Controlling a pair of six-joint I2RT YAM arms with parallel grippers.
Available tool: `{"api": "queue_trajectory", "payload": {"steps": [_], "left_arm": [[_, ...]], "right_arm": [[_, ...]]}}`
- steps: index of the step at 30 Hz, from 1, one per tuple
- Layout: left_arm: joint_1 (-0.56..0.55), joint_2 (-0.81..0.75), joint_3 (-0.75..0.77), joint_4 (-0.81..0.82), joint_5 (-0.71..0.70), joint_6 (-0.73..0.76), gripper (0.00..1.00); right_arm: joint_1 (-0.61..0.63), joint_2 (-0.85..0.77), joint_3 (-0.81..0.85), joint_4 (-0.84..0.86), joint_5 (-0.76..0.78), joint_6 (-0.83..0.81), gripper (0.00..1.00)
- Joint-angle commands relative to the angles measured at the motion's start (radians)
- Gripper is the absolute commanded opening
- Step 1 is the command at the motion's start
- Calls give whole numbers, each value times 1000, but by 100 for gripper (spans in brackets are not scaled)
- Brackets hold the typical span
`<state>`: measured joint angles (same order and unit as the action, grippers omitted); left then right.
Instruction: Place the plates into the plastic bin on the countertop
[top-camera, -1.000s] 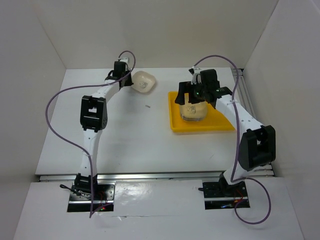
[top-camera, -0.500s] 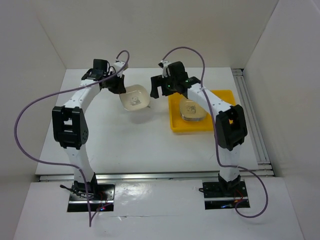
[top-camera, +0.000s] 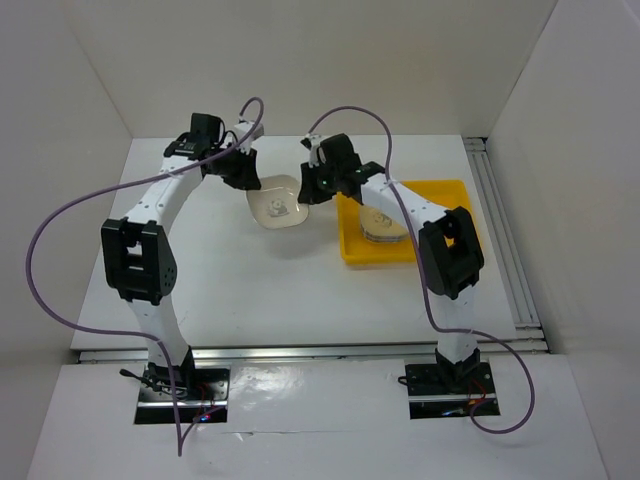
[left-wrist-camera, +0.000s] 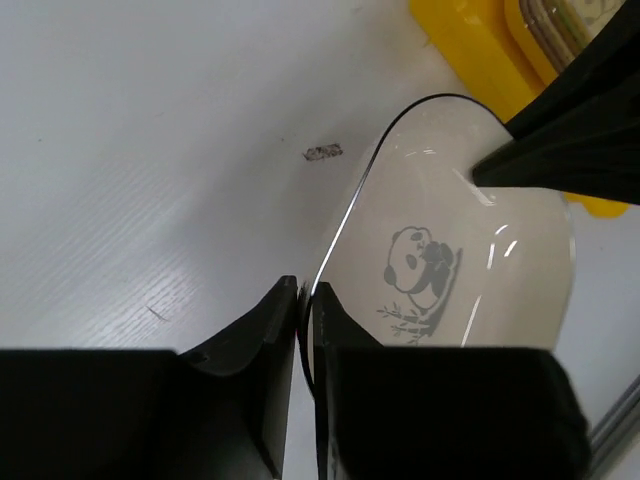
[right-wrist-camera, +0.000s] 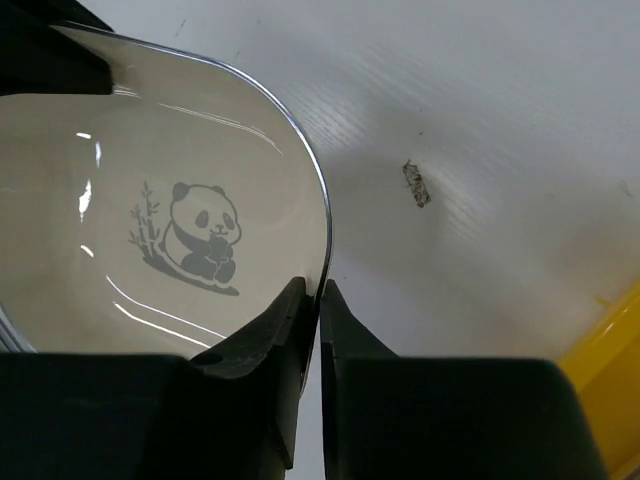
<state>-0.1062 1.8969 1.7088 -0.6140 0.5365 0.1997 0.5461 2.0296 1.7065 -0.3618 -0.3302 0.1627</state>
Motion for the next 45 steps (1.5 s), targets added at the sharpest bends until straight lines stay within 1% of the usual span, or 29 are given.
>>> {"api": "queue_trajectory", "payload": {"steps": [1,2,3,4,5,6,7,8,10,11,12,14,15,18,21,23,26,29,33,34,35,36,37,38,39,43,45], "left_arm": [[-1,-18,104,-9,103,-71,24],[-1,-9,118,-9,114,-91,29],[-1,-9,132,-9,123,-100,31],[-1,-9,159,-9,123,-111,33],[-1,2,175,-9,134,-134,37],[-1,2,189,-9,134,-143,44],[-1,11,216,-9,134,-155,56],[-1,11,230,-9,134,-175,99],[-1,11,271,-18,143,-193,100],[8,11,281,-18,143,-204,100],[19,-2,281,-9,143,-216,100],[19,-13,290,-9,90,-226,100],[19,-13,290,-9,70,-200,100],[40,-22,279,-9,36,-189,100],[49,-22,253,-9,16,-189,100],[49,-22,243,-9,-7,-189,100],[49,-31,242,-18,-7,-189,100],[49,-32,252,-18,-7,-189,100],[49,-32,262,-38,-18,-171,100],[49,-41,262,-38,-18,-171,100],[49,-41,262,-38,-18,-161,100],[49,-50,249,-38,-18,-161,100],[49,-50,249,-38,-18,-161,100],[49,-59,235,-38,-29,-151,100],[49,-68,221,-38,-29,-151,100],[49,-93,195,-38,-76,-141,100],[49,-113,195,-52,-130,-141,100]], "right_arm": [[-5,-29,-44,34,23,-11,13],[-5,-41,-44,34,23,-11,10],[-5,-55,-54,34,23,-11,10],[-5,-55,-67,34,23,-11,0],[-18,-81,-67,34,23,1,0],[-31,-92,-85,34,23,1,0],[-31,-104,-96,20,52,1,0],[-43,-135,-96,9,78,1,0],[-75,-172,-125,-37,164,11,0],[-93,-221,-142,-46,164,11,0],[-138,-248,-163,-46,178,2,0],[-184,-304,-218,-71,200,1,0],[-230,-351,-231,-84,209,1,0],[-319,-420,-278,-137,238,-8,0],[-398,-445,-329,-187,279,-31,0],[-432,-457,-384,-187,302,-31,0],[-492,-477,-448,-134,246,-31,0],[-505,-461,-449,-112,232,-31,0],[-505,-411,-398,-101,250,-51,0],[-505,-402,-387,-101,250,-51,7],[-505,-388,-377,-101,250,-51,16],[-505,-388,-363,-101,250,-51,40],[-505,-388,-337,-101,250,-42,85],[-505,-403,-337,-101,235,-42,97],[-505,-417,-318,-86,226,-42,100],[-505,-508,-236,-63,217,-17,100],[-505,-555,-203,-100,226,-8,100]]}}
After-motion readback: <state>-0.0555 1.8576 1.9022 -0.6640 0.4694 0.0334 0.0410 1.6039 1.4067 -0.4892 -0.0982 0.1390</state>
